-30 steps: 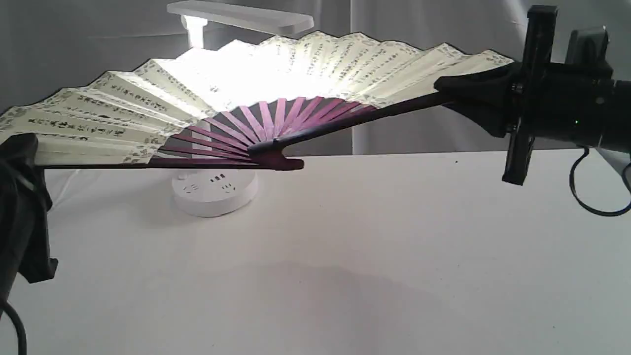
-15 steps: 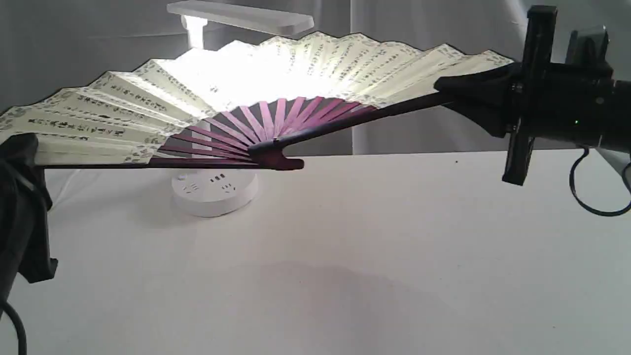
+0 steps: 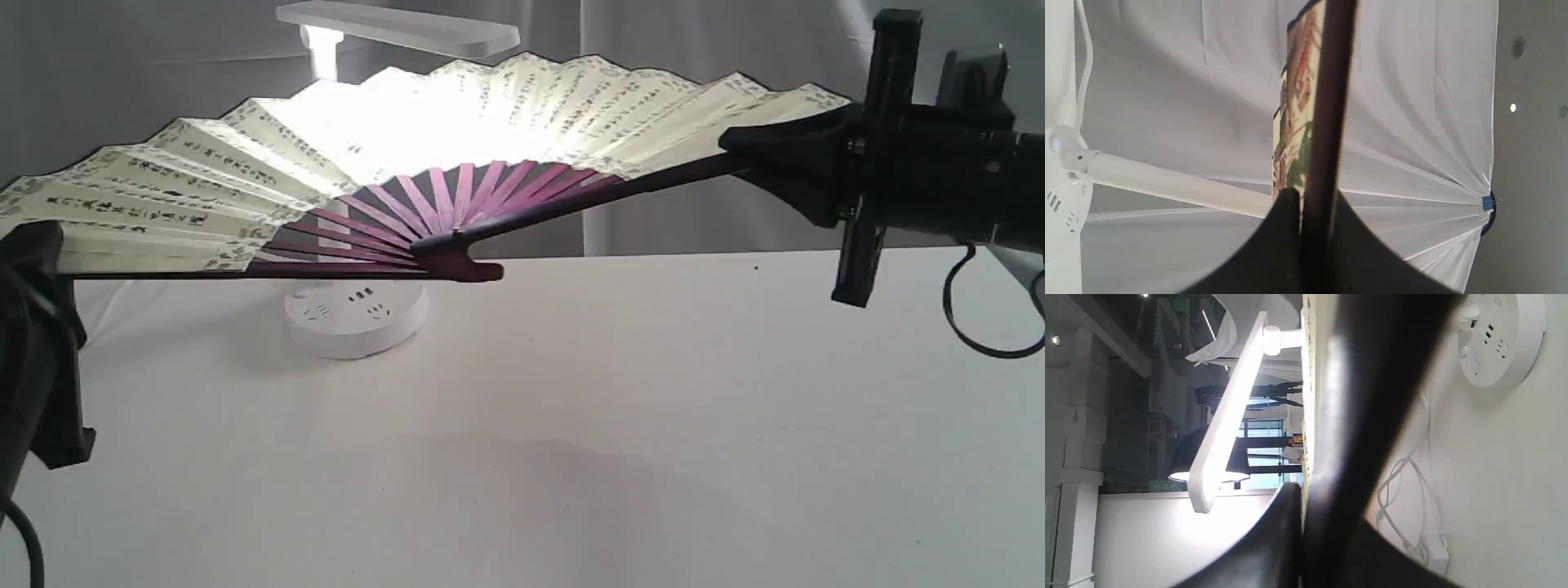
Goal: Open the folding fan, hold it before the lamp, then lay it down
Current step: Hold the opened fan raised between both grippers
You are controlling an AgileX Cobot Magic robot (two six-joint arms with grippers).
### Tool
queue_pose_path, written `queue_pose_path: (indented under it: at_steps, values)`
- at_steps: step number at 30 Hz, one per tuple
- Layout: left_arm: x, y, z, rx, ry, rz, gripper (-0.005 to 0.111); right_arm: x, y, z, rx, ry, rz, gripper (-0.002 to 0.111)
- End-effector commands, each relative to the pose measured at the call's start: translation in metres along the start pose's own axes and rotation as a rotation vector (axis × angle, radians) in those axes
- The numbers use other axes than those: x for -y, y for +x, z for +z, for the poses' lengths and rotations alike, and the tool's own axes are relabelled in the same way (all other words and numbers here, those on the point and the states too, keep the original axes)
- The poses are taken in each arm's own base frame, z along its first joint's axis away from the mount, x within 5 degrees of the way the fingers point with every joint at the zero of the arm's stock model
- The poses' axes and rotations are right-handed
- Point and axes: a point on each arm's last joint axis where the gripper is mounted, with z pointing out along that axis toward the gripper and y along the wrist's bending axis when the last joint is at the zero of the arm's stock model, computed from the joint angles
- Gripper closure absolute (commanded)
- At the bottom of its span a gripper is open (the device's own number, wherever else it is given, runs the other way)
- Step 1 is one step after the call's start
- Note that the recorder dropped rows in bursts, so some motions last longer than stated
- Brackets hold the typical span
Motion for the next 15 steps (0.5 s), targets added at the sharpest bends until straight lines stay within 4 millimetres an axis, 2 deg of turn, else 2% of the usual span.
queue_pose_path:
  at_steps: [1,15]
  values:
    - [0.0080,-0.0146,0.0007,0.132,0.056,-0.057,0.107,0.0022,-0.0069,-0.0042,0.057,0.052,-0.053,0.108]
    - [0.0073,-0.0131,0.0009,0.115,0.048,-0.057,0.107,0.0030,-0.0064,-0.0042,0.050,0.061,-0.060,0.108]
